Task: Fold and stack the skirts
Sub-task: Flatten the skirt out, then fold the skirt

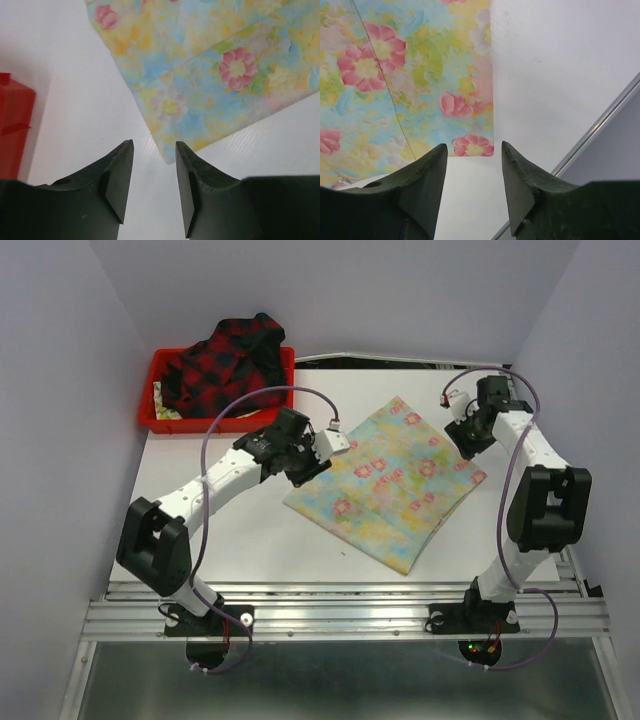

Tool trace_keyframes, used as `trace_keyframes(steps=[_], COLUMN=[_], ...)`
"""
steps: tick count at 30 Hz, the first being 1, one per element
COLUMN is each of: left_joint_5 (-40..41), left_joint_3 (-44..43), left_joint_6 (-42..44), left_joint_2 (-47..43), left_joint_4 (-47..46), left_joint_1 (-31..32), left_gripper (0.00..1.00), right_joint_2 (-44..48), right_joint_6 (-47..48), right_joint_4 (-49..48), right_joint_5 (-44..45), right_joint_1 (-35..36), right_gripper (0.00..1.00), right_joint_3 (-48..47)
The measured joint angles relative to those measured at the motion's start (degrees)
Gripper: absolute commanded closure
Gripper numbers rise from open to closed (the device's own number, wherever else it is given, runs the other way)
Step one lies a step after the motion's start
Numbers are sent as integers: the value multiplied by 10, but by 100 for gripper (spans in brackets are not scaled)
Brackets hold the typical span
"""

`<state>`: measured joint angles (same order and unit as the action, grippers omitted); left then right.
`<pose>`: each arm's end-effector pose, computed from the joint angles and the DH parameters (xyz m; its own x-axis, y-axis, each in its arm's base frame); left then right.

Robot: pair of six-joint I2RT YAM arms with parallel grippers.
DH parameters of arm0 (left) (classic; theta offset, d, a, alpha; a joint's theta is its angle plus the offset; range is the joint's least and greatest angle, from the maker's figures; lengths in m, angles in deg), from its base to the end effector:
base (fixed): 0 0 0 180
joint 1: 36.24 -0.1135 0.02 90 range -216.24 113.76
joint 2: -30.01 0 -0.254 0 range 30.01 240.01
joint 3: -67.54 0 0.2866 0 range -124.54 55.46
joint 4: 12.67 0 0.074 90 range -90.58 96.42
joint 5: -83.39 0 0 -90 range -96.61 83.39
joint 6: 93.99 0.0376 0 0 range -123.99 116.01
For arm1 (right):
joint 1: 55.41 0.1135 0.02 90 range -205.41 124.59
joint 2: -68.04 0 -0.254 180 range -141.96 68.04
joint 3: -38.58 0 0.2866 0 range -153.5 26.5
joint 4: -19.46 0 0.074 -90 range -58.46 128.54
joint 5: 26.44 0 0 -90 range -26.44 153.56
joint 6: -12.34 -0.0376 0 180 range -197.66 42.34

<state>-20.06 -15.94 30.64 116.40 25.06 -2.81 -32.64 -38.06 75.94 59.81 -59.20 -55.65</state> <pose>0.3074 -0.2134 0.2804 -0.0591 0.7012 -0.7105 0.8710 0.3840 0.3066 0.4019 -0.0242 0.2316 -0.7077 -0.5906 -0.3878 -0.5384 0.8062 -0.2452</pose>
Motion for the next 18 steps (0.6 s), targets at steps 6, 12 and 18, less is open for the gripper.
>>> trace_keyframes(steps=[6, 12, 18], left_joint_5=[5, 33, 45], left_joint_3=[15, 16, 42], left_joint_6=[4, -6, -6], left_joint_2=[77, 130, 134], left_joint_4=[-5, -24, -44], left_joint_1=[36, 49, 50], left_gripper=[49, 46, 44], right_joint_2=[-18, -81, -105], right_joint_6=[8, 26, 42], right_joint_4=[5, -11, -32], right_joint_5=[31, 76, 91], right_joint_1=[0, -18, -50], right_gripper=[53, 77, 92], right_joint_3=[24, 60, 57])
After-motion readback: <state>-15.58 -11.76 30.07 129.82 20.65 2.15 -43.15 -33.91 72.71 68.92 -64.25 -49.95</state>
